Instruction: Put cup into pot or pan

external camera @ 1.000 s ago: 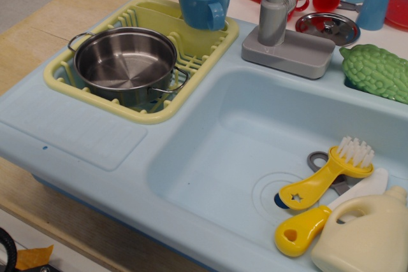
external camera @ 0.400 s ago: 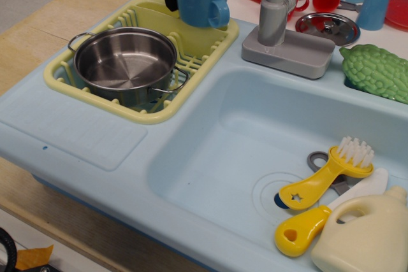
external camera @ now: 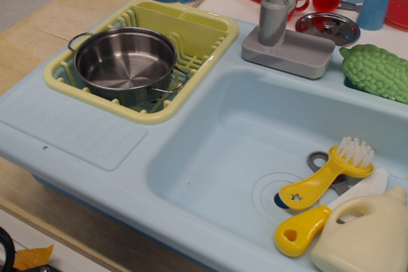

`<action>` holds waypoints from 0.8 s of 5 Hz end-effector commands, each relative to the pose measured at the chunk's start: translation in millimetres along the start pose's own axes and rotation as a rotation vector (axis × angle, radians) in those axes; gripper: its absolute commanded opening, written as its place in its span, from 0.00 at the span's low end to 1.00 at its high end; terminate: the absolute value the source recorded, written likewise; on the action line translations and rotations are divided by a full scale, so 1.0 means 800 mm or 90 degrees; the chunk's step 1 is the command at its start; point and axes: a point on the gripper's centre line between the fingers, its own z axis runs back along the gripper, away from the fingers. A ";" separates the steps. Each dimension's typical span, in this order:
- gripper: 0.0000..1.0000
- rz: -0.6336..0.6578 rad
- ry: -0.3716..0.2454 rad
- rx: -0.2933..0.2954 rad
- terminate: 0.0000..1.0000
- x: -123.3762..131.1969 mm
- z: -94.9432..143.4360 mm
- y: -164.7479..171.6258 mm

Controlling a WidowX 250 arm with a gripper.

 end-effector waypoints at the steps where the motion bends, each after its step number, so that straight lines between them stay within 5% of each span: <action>1: 0.00 0.057 0.003 -0.014 0.00 -0.028 0.005 0.028; 2: 1.00 0.059 0.008 -0.034 0.00 -0.033 -0.011 0.030; 4: 1.00 0.076 0.015 -0.105 0.00 -0.046 -0.034 0.028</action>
